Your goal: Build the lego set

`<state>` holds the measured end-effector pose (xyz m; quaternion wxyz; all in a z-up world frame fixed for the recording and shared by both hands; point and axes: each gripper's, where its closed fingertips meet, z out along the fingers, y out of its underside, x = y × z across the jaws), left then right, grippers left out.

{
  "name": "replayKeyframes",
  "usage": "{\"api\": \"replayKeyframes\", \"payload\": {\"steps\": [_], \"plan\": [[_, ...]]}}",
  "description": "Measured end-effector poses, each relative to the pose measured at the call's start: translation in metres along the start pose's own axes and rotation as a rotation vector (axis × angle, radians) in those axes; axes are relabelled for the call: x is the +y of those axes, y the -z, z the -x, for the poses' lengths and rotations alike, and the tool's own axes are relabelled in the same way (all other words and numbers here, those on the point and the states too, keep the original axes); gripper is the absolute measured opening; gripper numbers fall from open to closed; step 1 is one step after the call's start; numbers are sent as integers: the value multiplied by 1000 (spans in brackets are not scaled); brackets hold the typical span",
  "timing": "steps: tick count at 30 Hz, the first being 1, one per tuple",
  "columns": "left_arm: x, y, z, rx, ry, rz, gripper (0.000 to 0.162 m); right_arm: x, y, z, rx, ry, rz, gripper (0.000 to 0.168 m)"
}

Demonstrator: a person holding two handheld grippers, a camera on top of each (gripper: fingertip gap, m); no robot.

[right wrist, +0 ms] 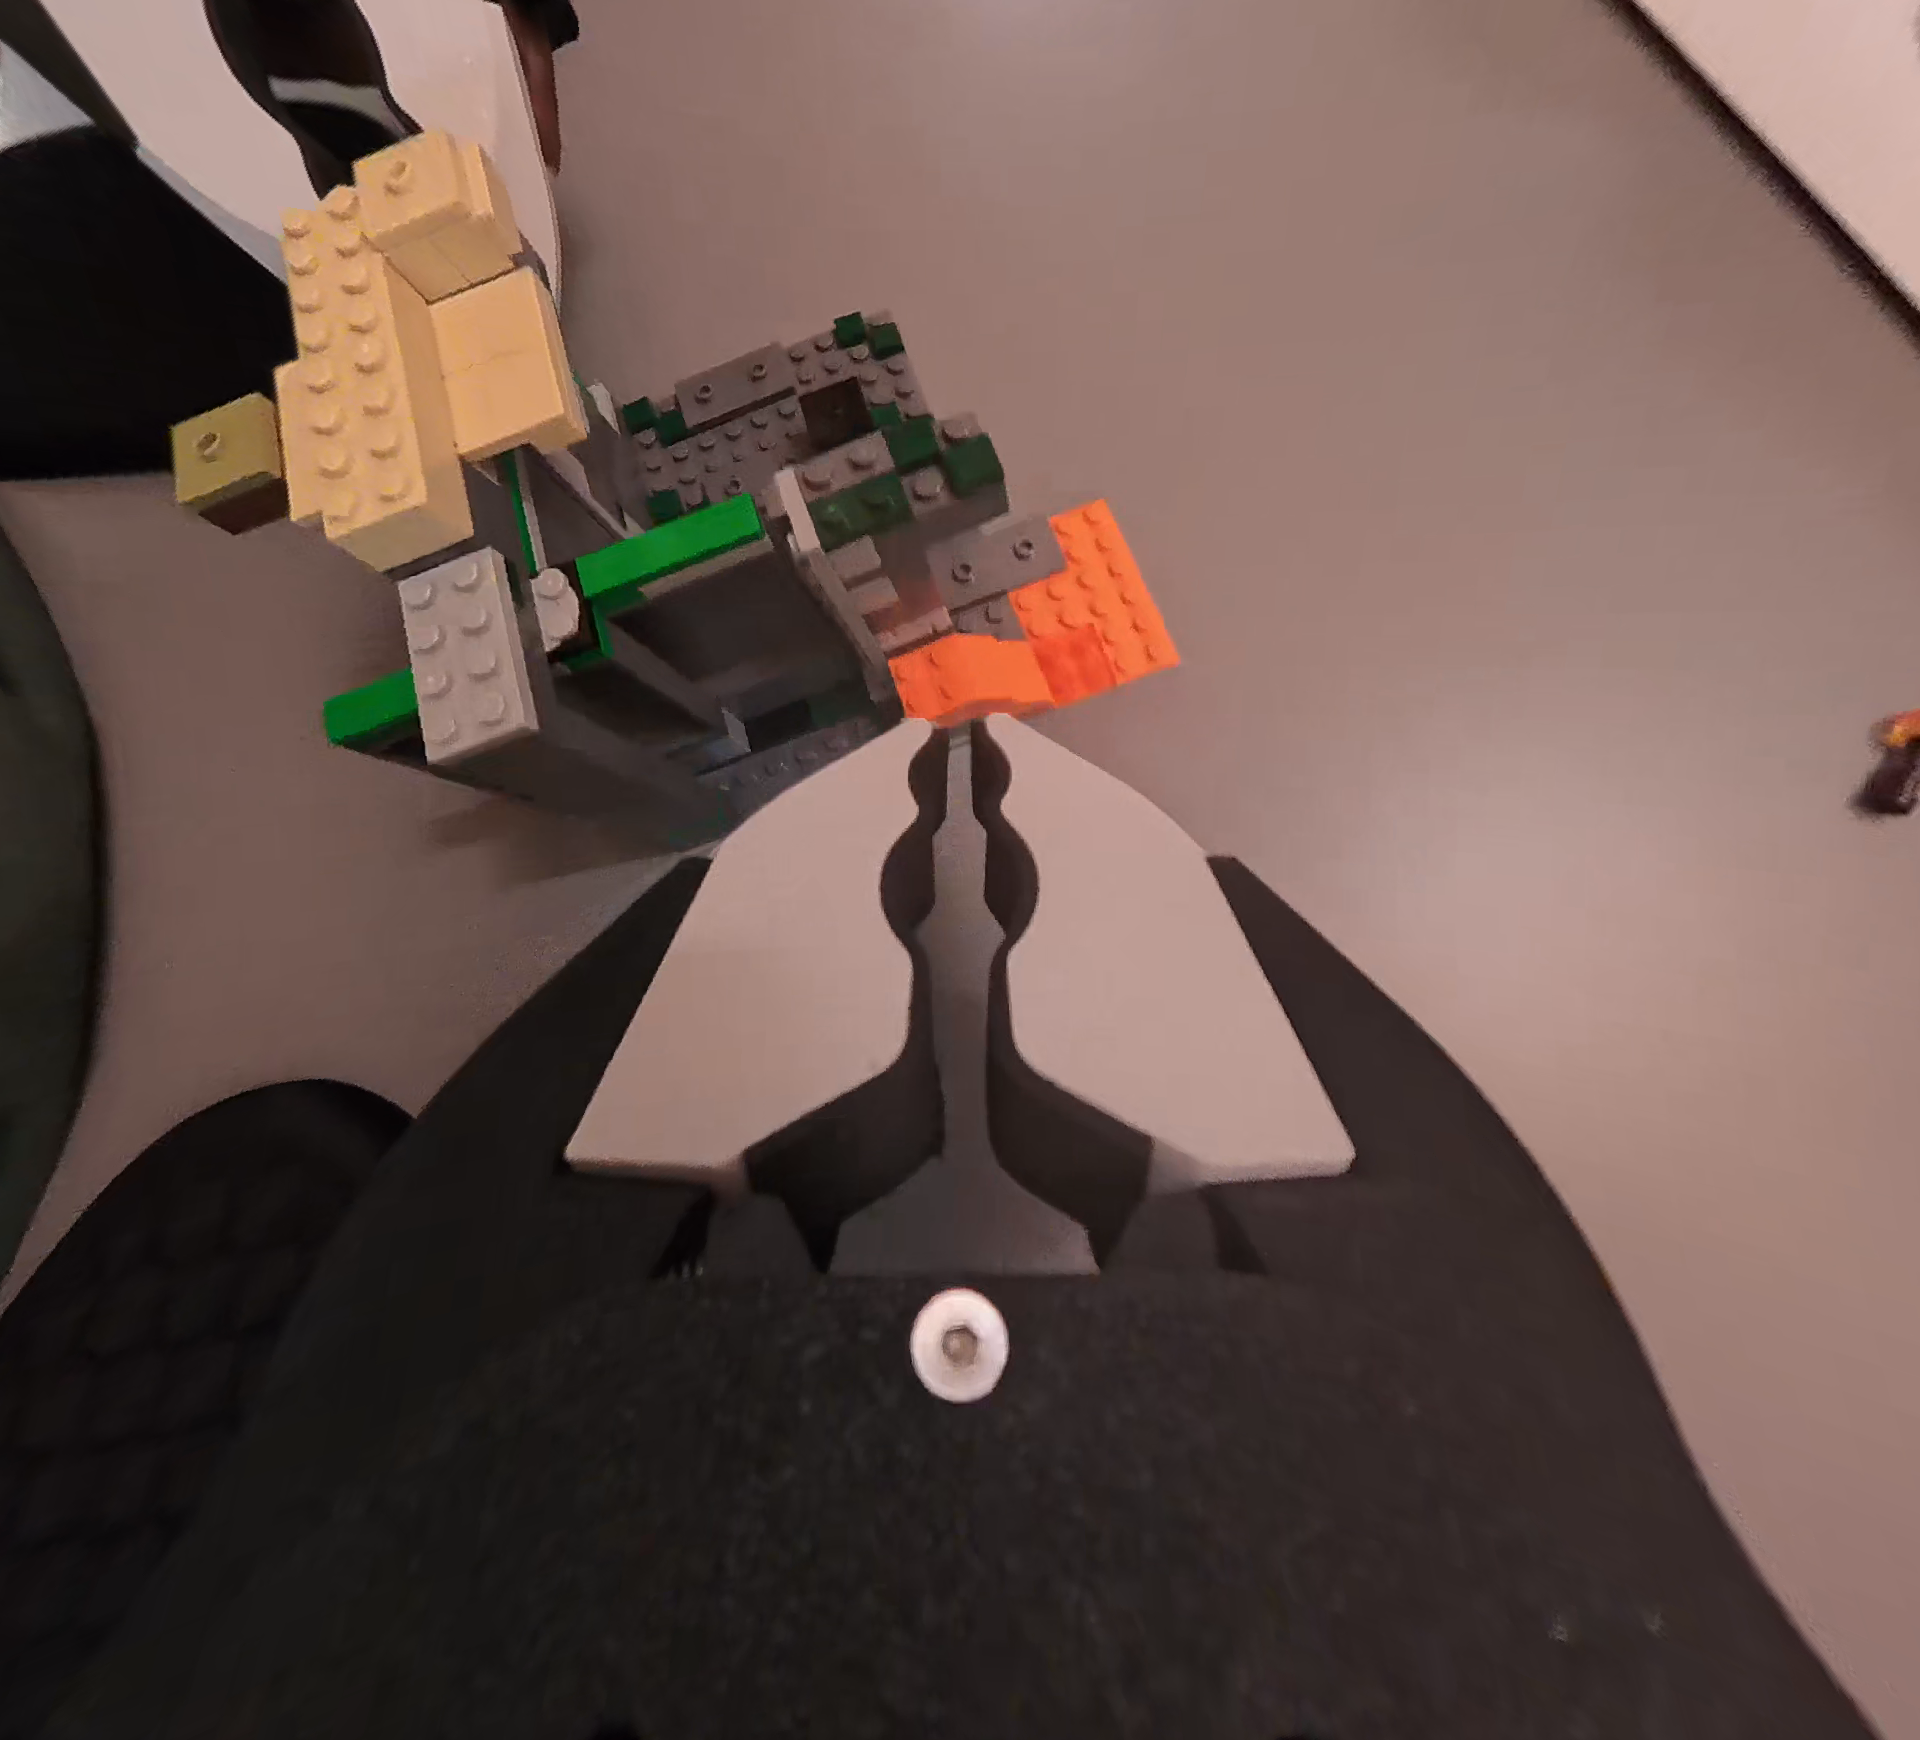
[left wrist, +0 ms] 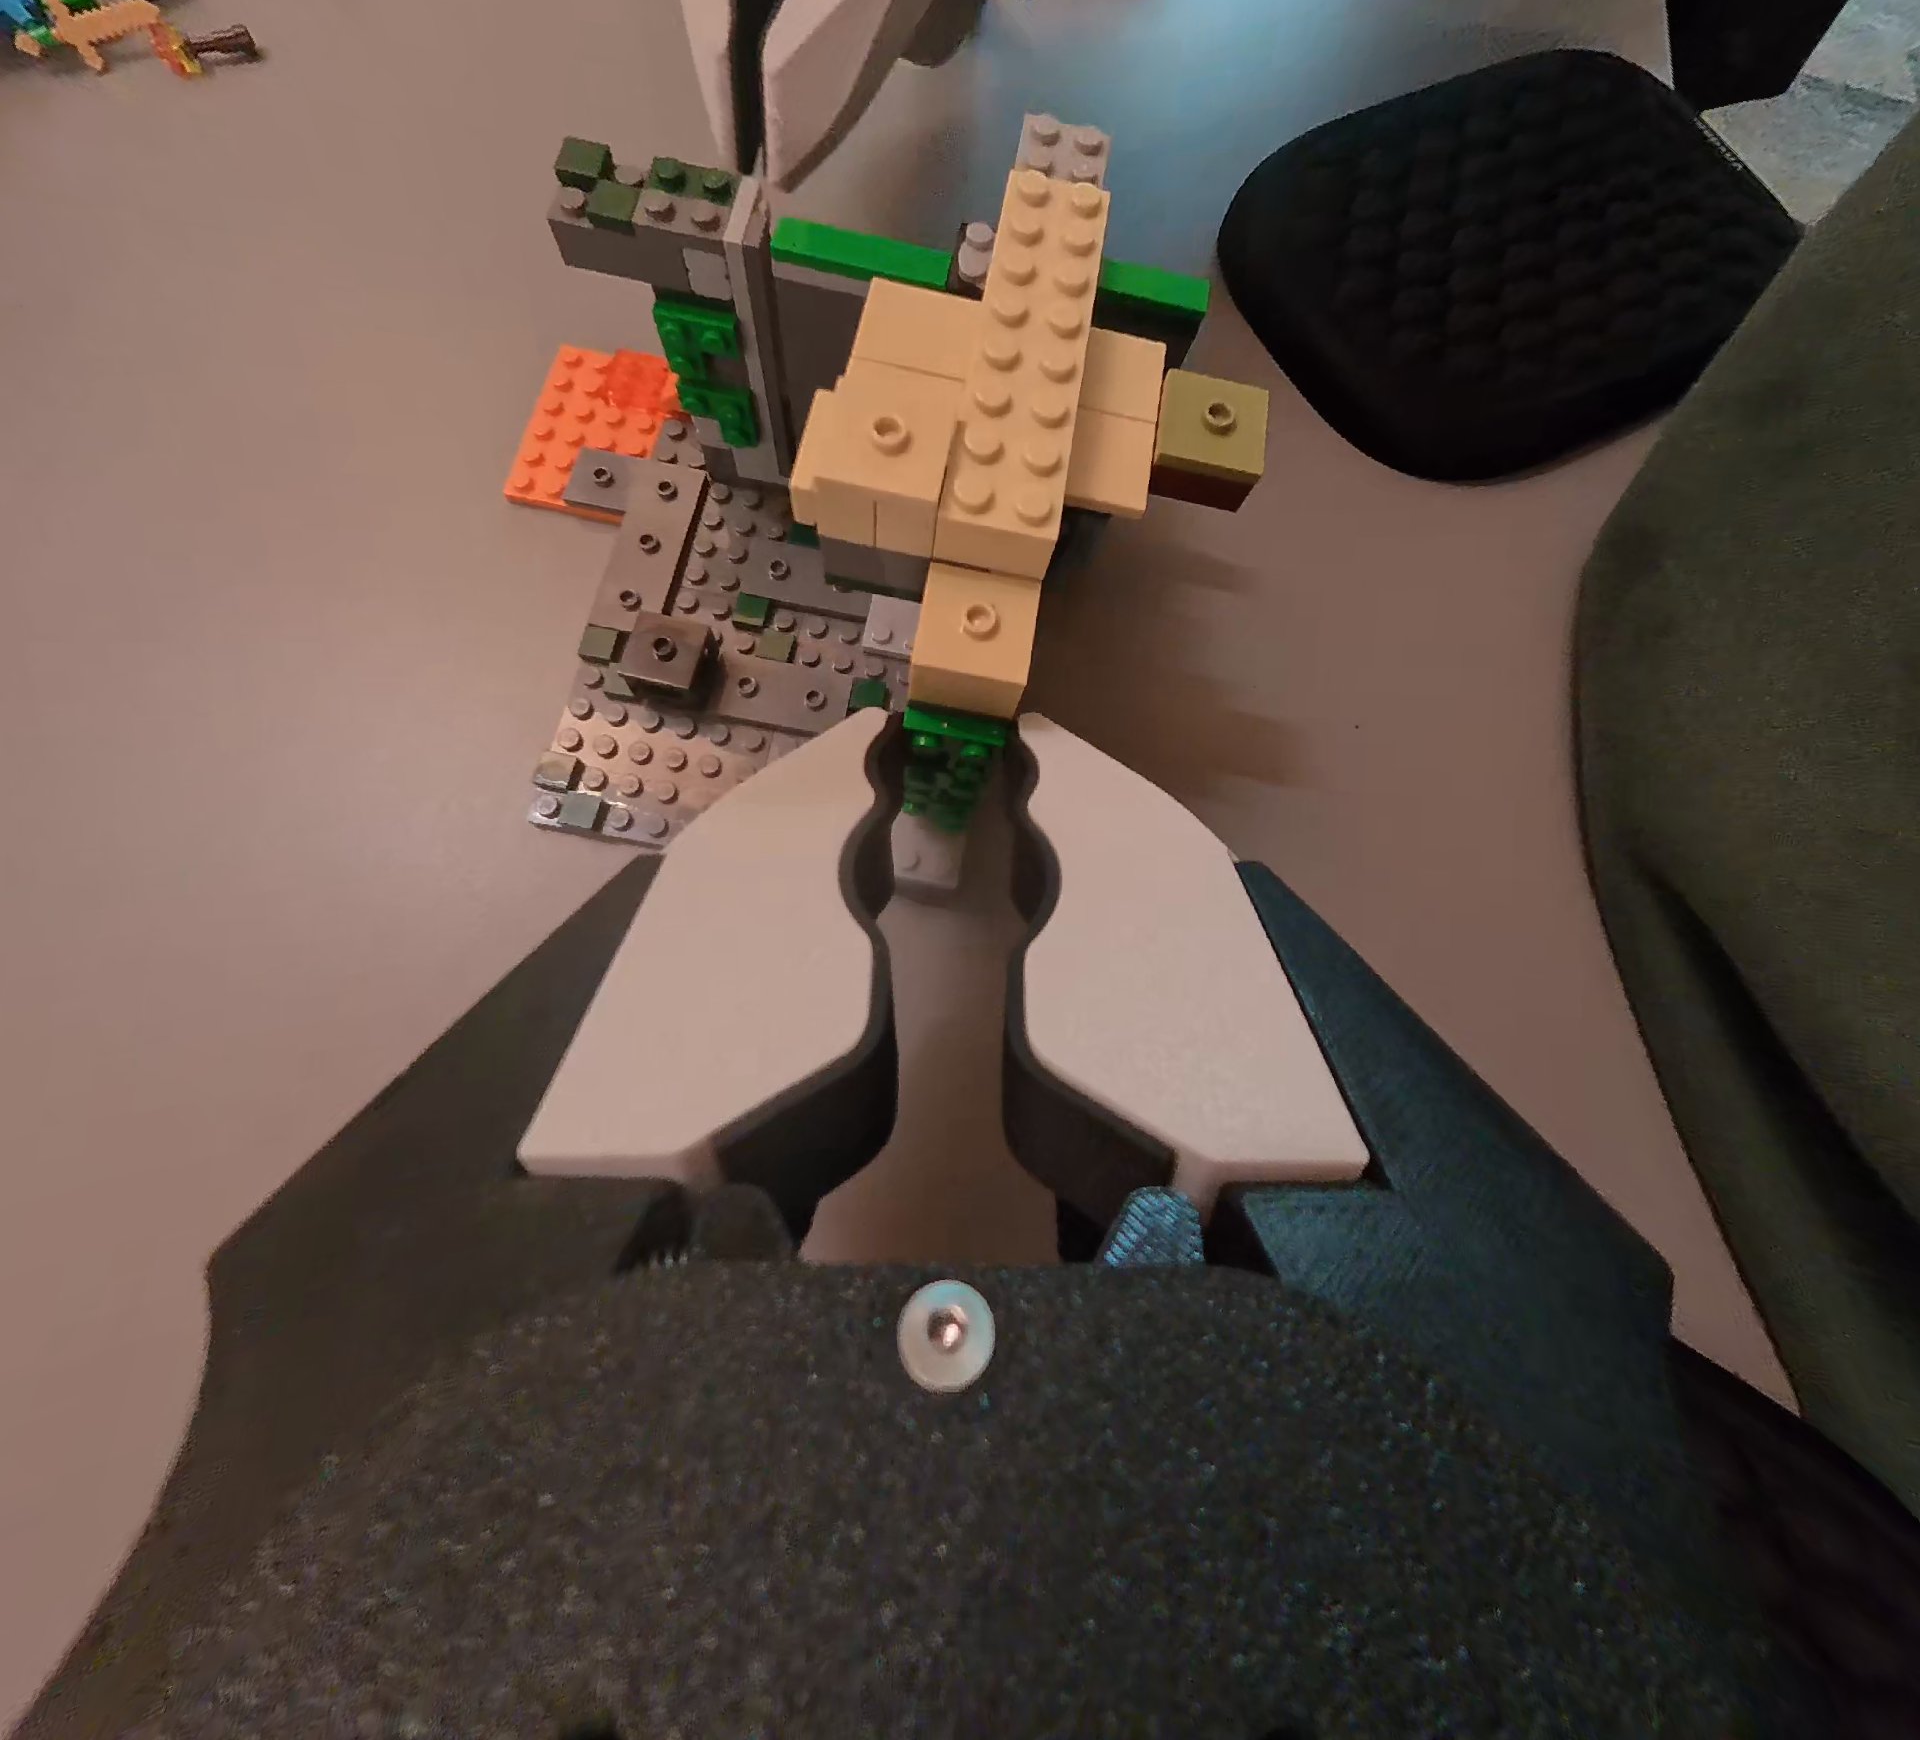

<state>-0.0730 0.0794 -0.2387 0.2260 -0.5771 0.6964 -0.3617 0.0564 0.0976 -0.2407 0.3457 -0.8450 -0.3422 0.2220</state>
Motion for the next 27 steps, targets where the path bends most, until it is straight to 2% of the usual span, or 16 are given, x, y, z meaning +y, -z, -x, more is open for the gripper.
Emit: {"api": "replayKeyframes", "payload": {"steps": [4, 8, 14, 19, 27], "plan": [[-1, -1, -1, 5, -8, 8, 17, 8, -7, 5, 20, 30, -8, 5], [0, -1, -2, 5, -16, 17, 17, 1, -18, 7, 53, 105, -7, 1], [0, -1, -2, 4, -22, 17, 17, 2, -29, 6, 44, 144, 82, 0], [0, -1, -2, 6, -21, 9, 17, 4, -32, 8, 31, 109, 152, 0], [0, -1, -3, 14, -21, -2, 17, 2, -33, 7, 14, 69, 157, 0]]}}
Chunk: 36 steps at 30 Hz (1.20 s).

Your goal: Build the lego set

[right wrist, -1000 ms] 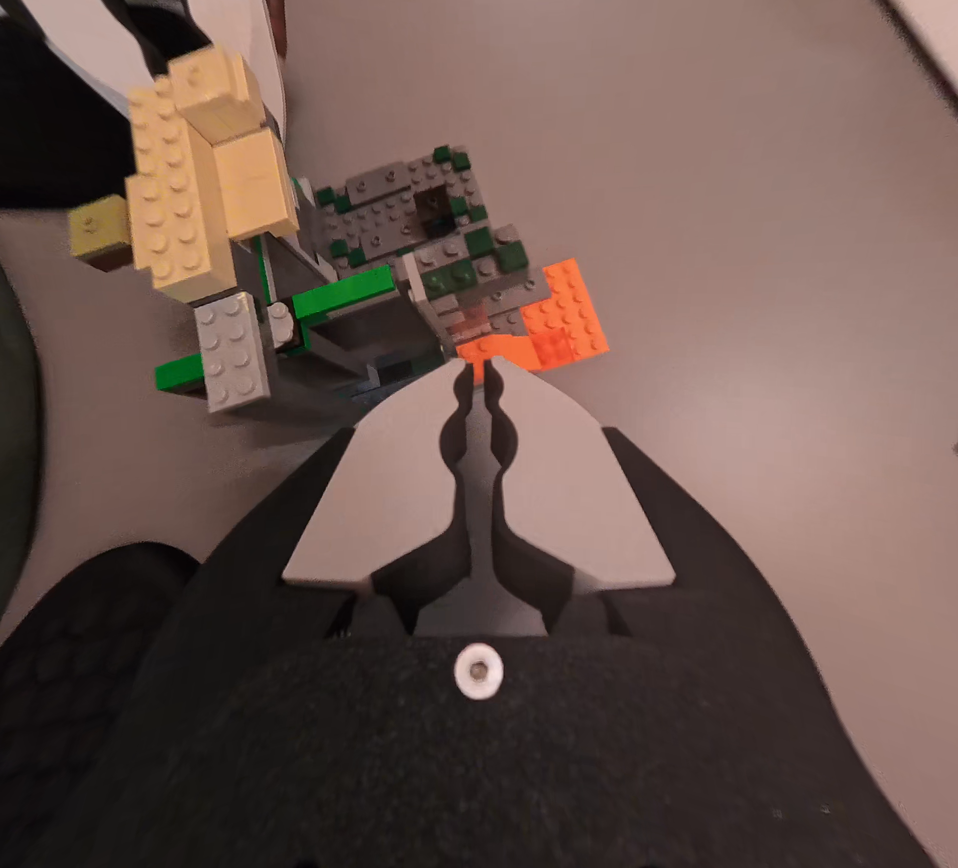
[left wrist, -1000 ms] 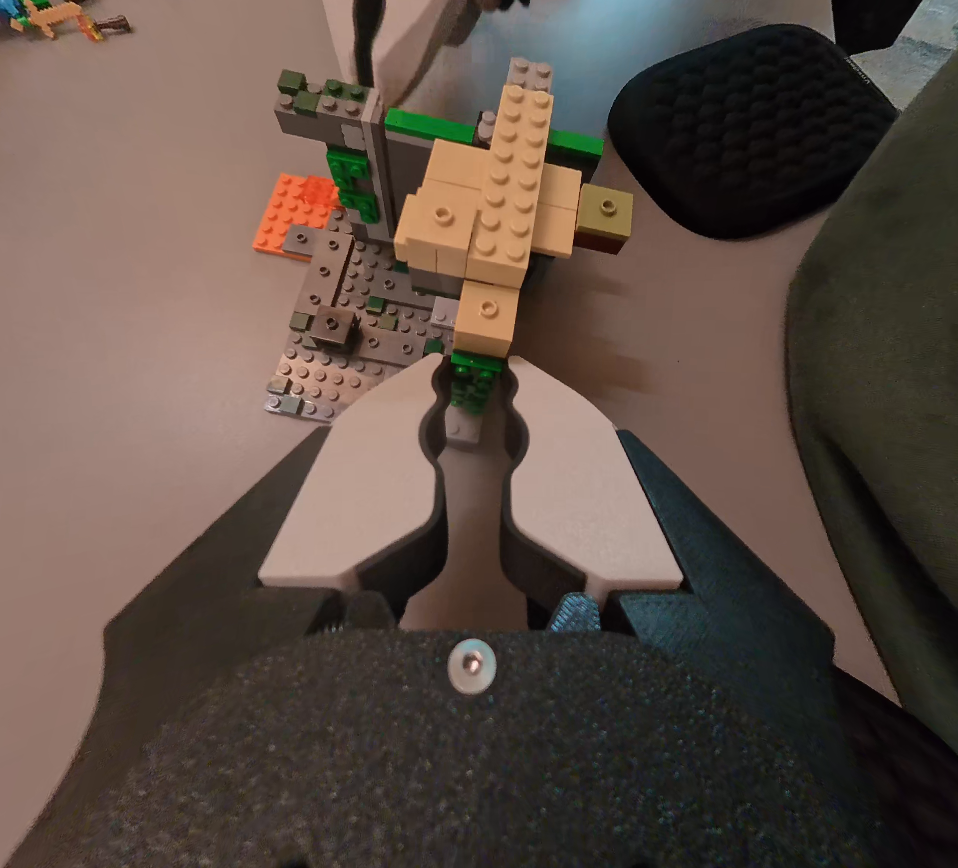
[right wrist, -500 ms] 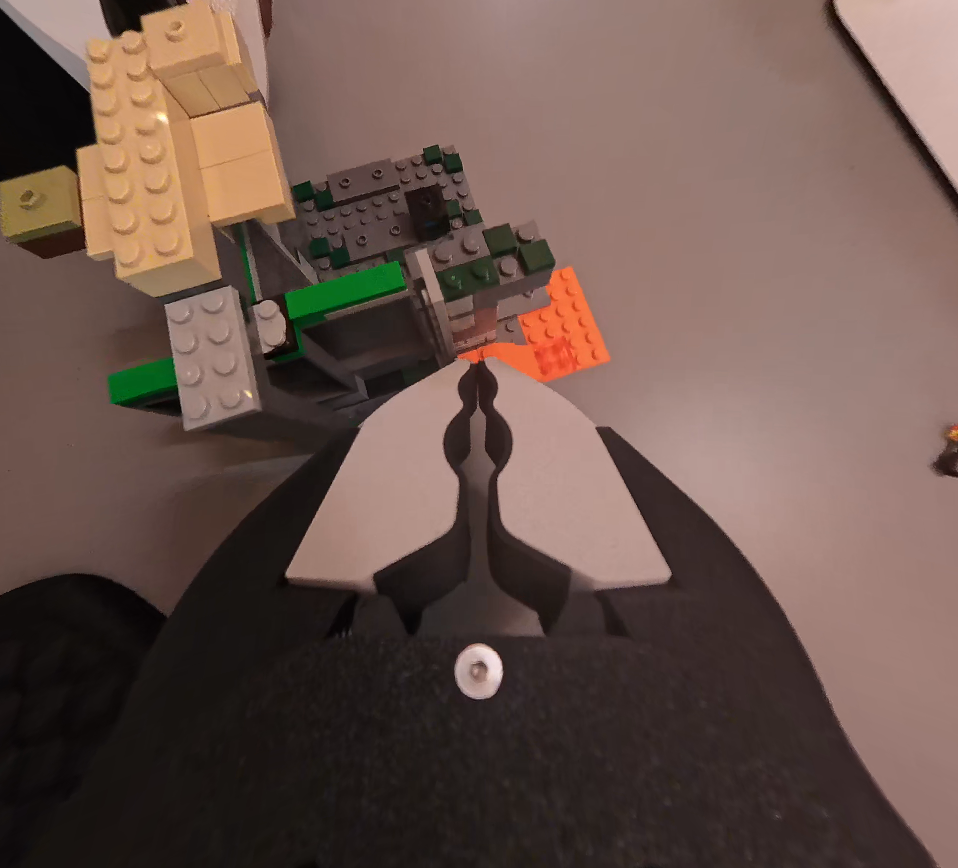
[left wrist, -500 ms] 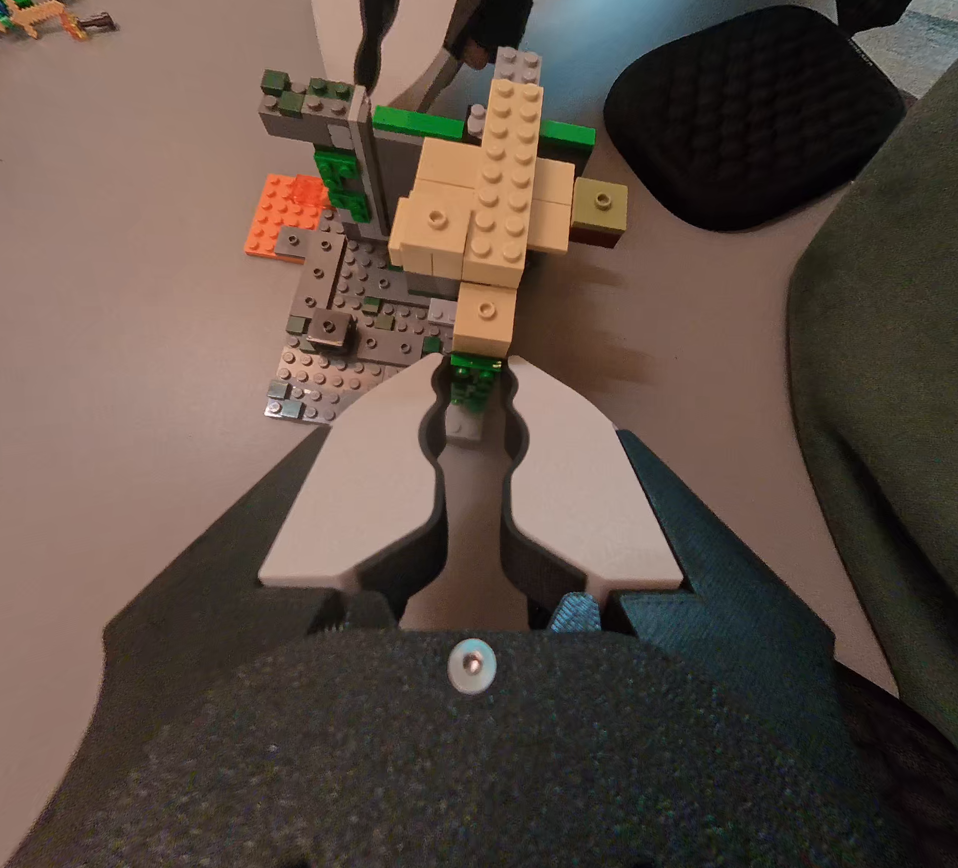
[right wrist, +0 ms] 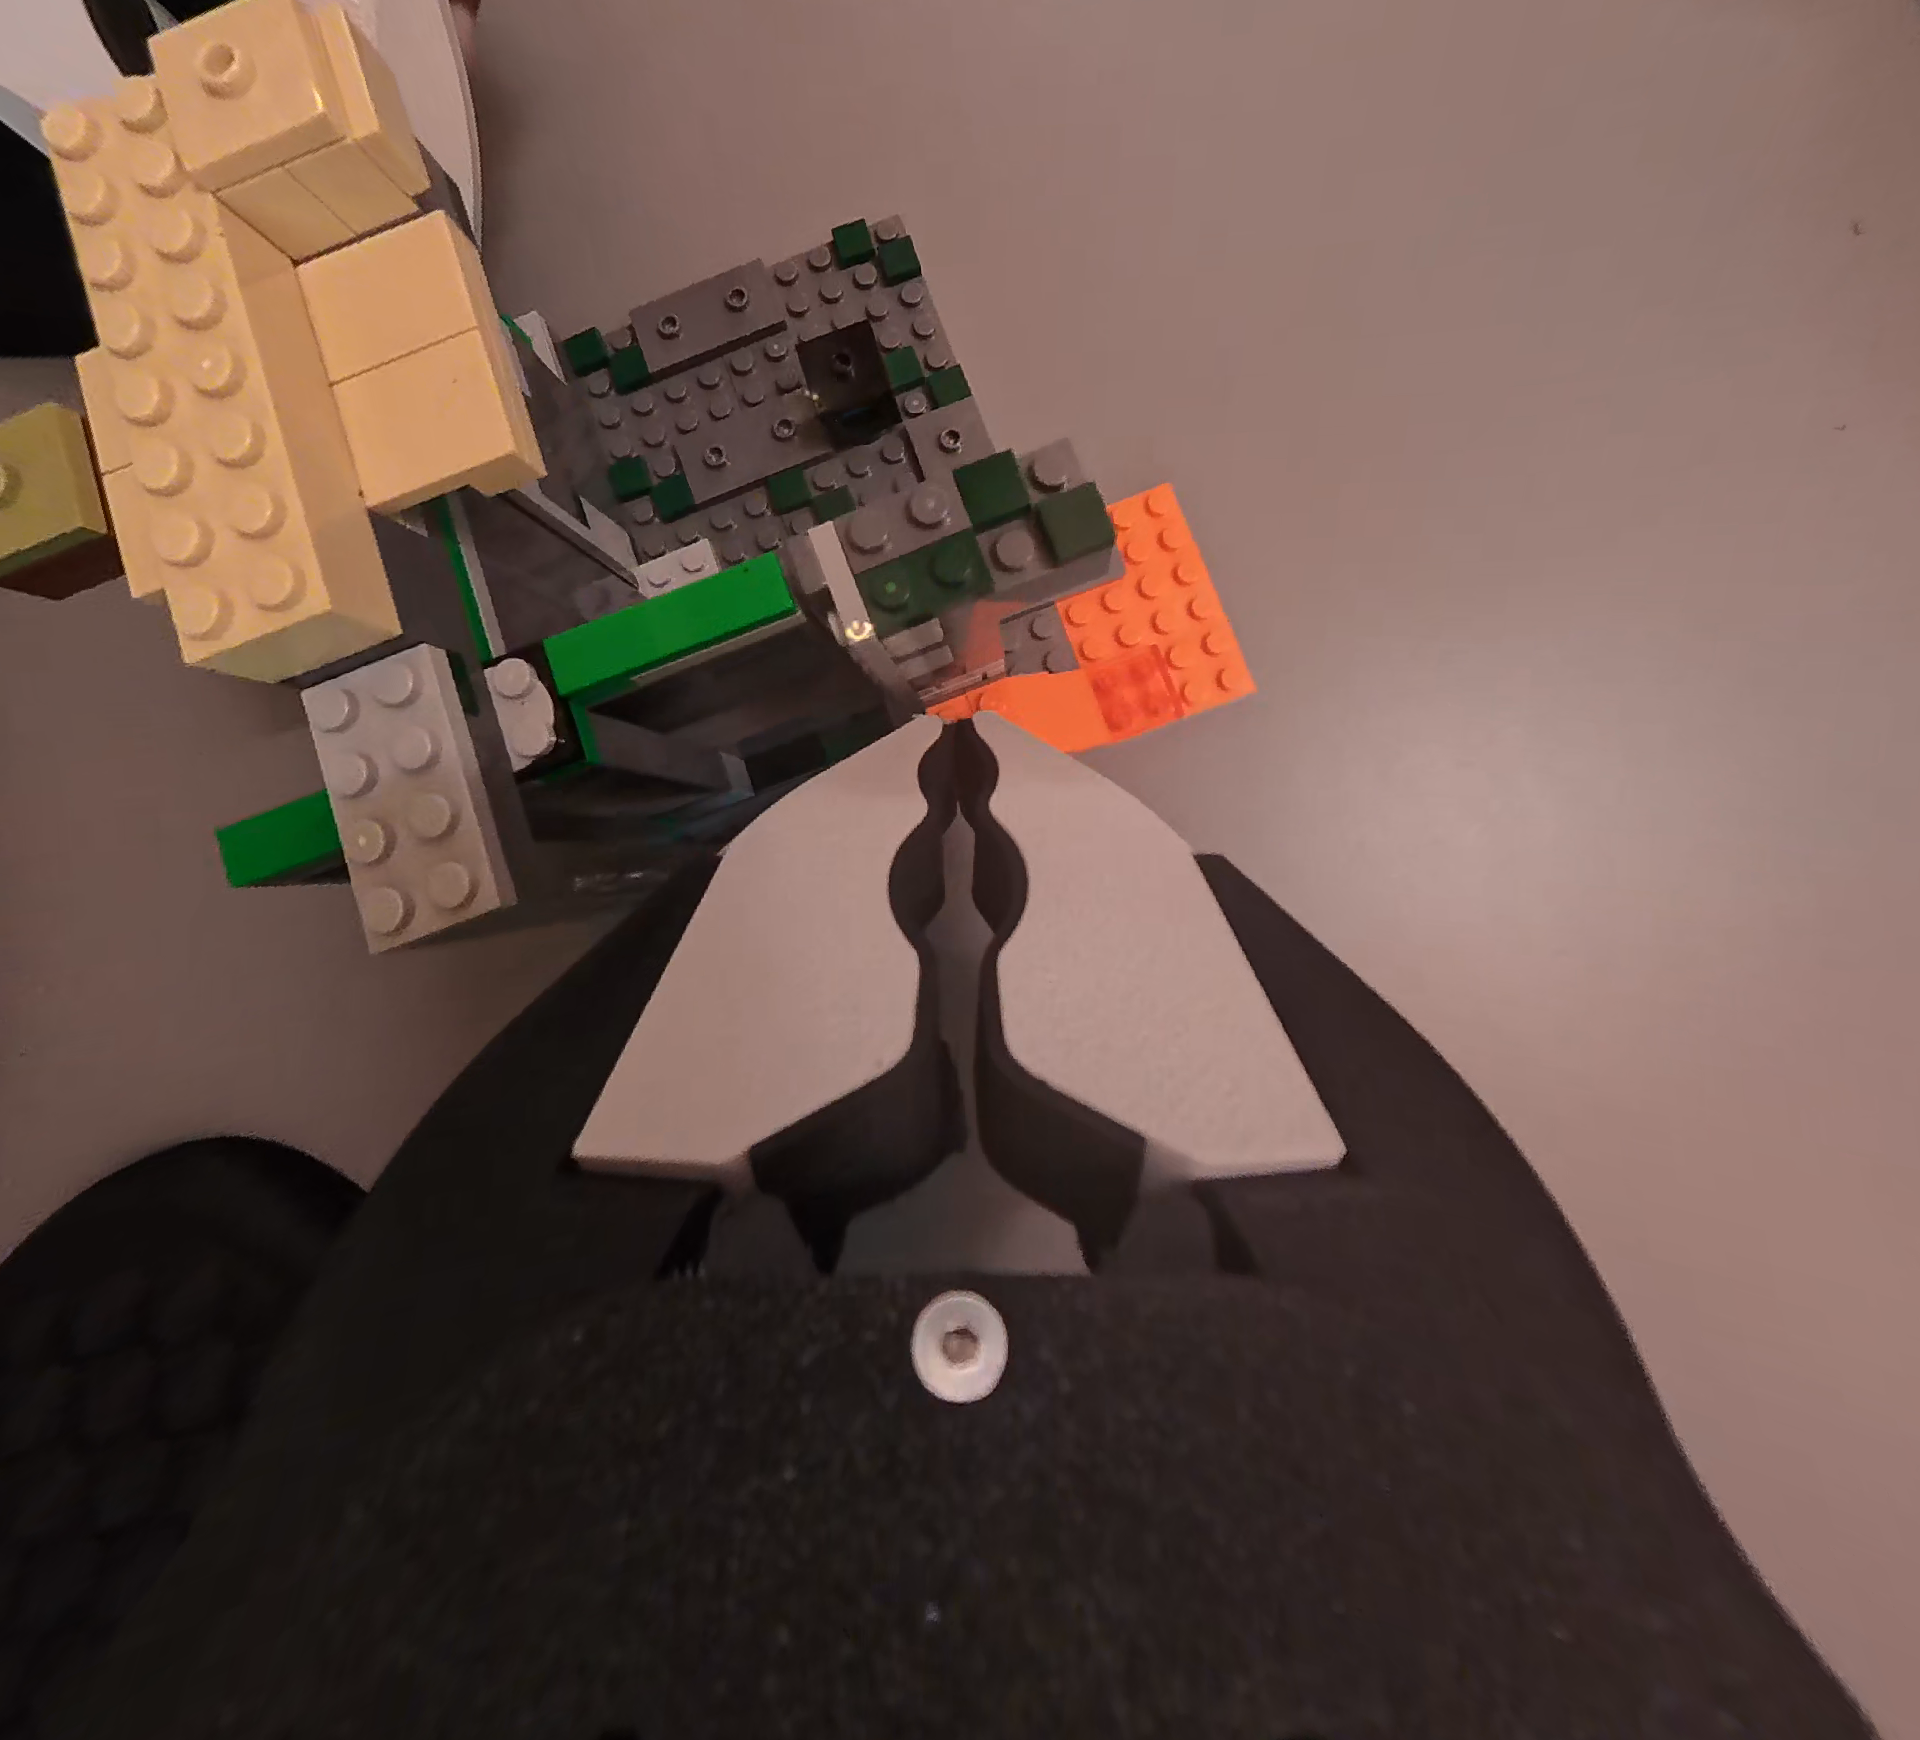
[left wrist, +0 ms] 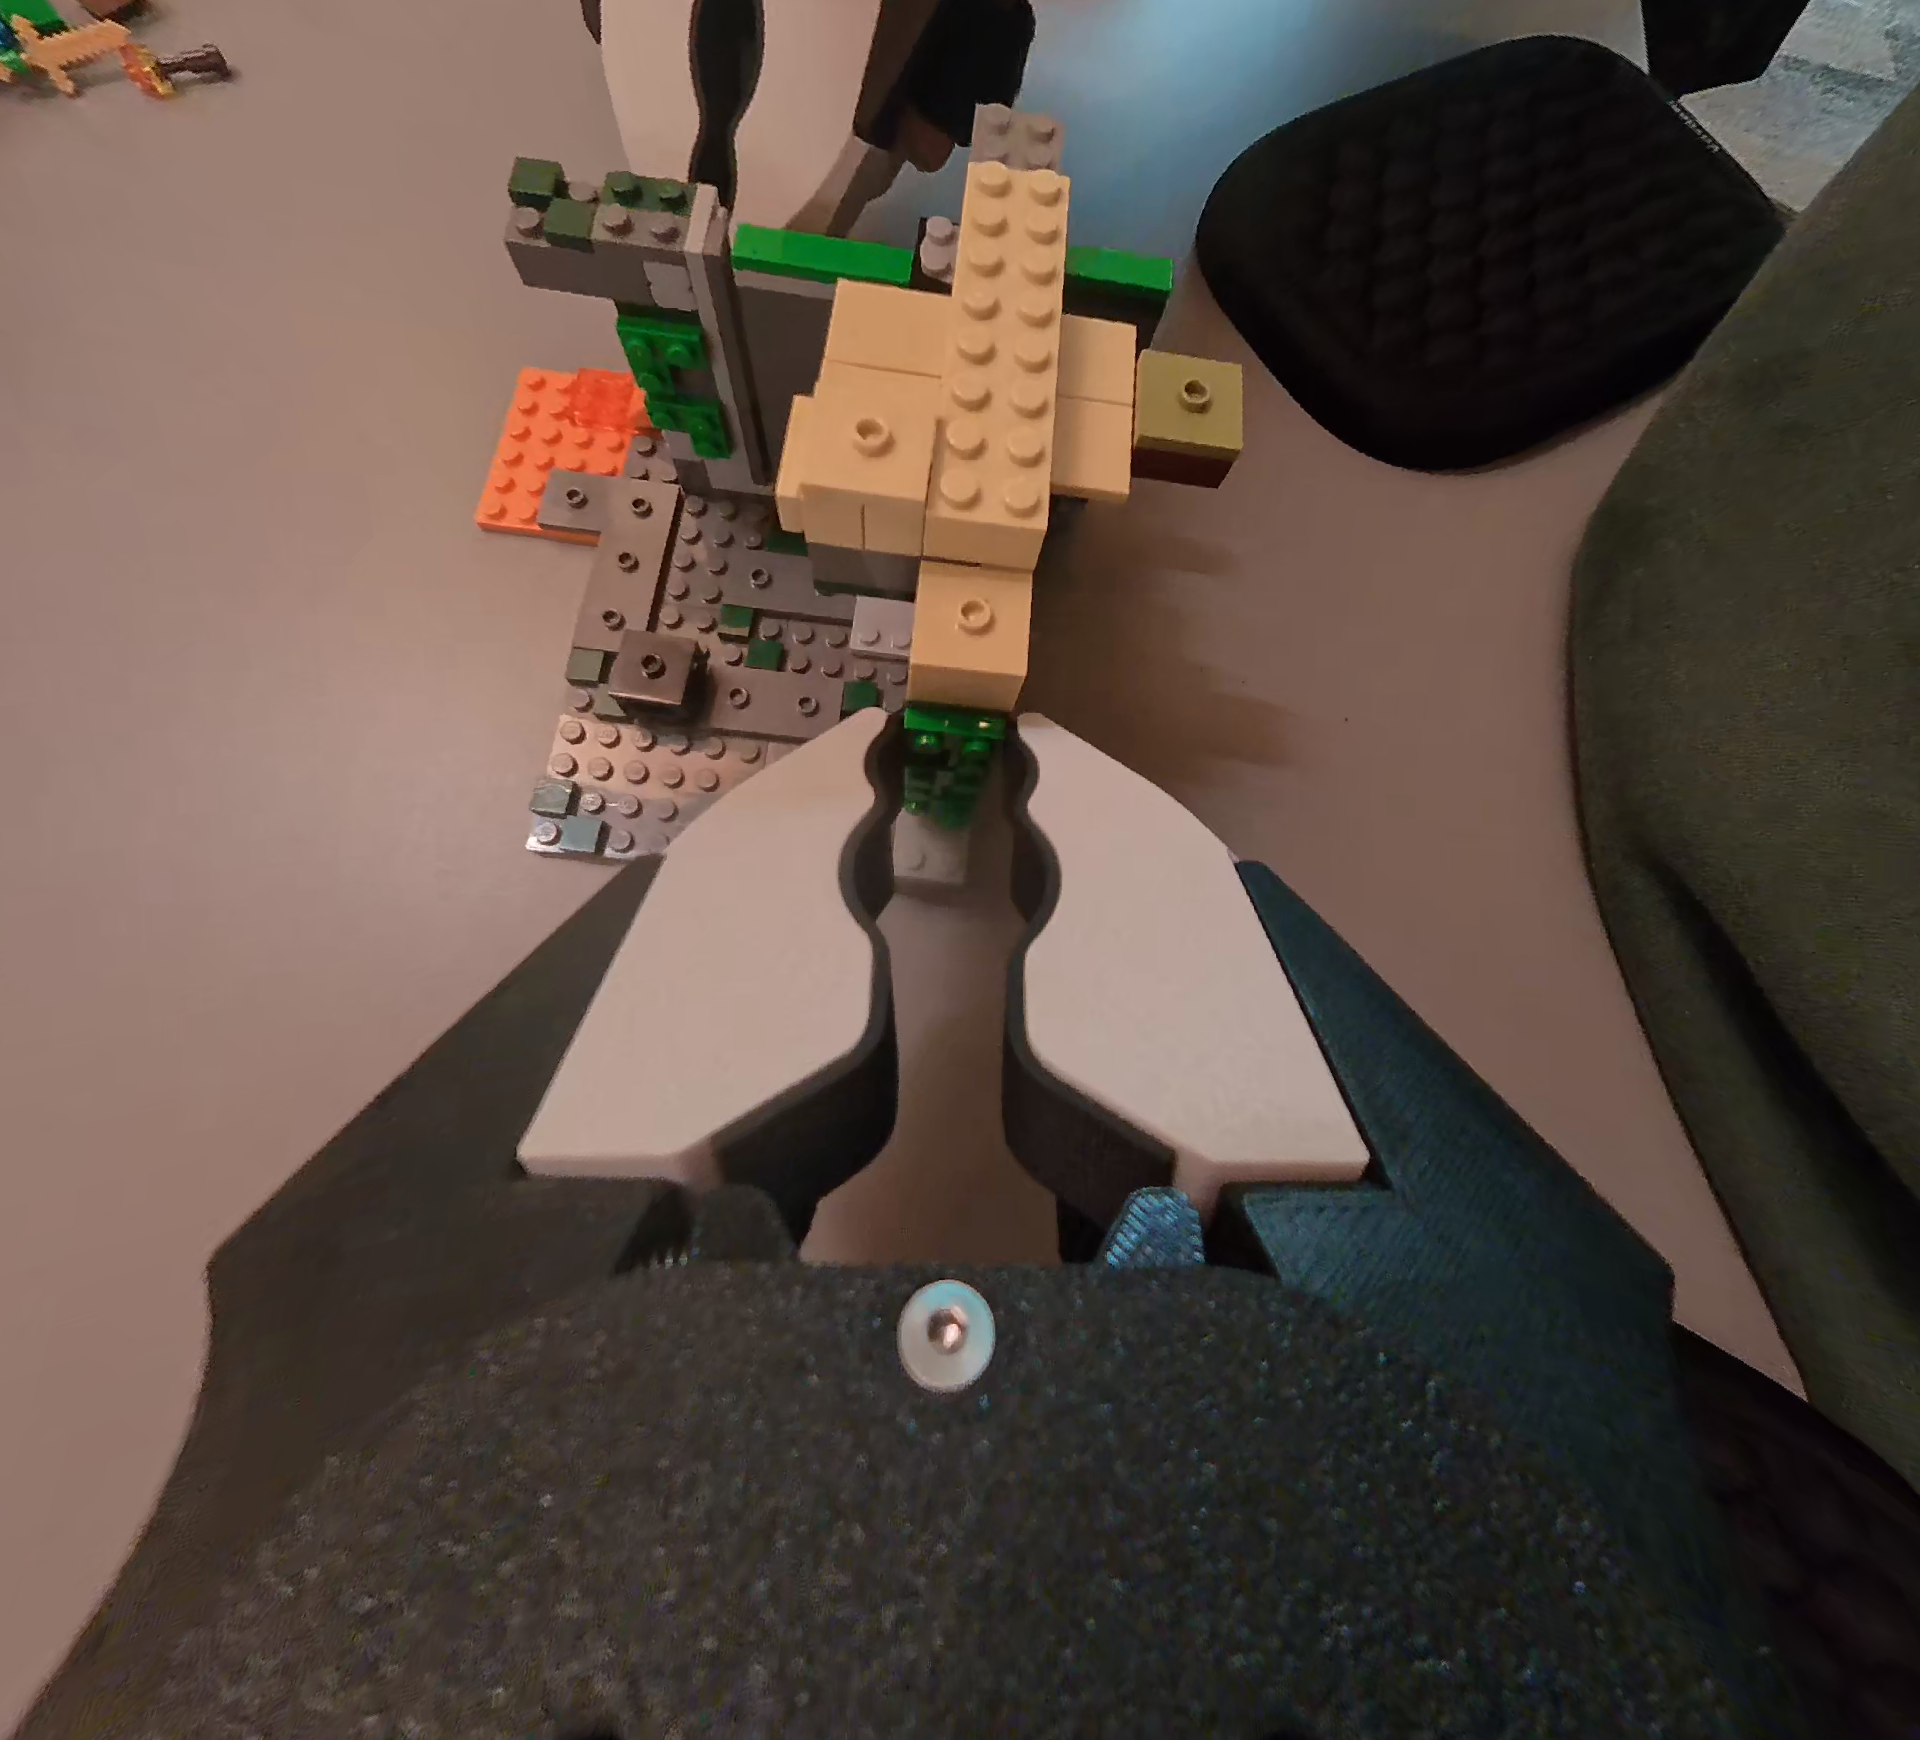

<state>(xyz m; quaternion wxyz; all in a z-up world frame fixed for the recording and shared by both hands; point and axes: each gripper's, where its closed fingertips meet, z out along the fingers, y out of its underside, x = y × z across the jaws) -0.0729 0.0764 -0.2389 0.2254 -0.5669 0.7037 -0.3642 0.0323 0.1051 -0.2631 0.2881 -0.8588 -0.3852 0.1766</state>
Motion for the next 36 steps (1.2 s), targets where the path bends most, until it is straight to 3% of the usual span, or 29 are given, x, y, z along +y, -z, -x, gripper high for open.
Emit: {"api": "replayKeyframes", "payload": {"steps": [6, 7, 11, 13, 16, 19, 21, 26, 30, 36], "plan": [[2, 3, 2, 3, -13, 0, 17, -11, 18, -7, 49, 96, -164, 1], [2, 3, 2, 5, -15, -2, 17, -8, 18, -9, 66, 141, -154, 28], [2, 3, 3, 17, -31, -7, 17, -2, 6, -14, 63, 280, -116, 63], [2, 3, 3, 23, -44, -8, 17, -3, -2, -14, 57, 337, -98, 70], [2, 3, 3, 35, -76, -12, 17, -2, -14, -18, 39, 368, -64, 66], [3, 4, 3, 54, -108, -16, 17, 2, -20, -11, -59, 313, -87, 36], [4, 5, 4, 58, -122, -10, 17, 3, -19, -10, -55, 277, -103, 30], [9, 10, 22, 12, -99, 9, 15, 15, -9, -6, 117, 176, -10, 29], [8, 13, 54, -129, 14, -3, 13, 29, 2, 5, 319, -85, 40, 28], [-21, 34, 53, -301, 117, -159, 20, 41, 10, 23, 519, -260, -4, 27]]}}
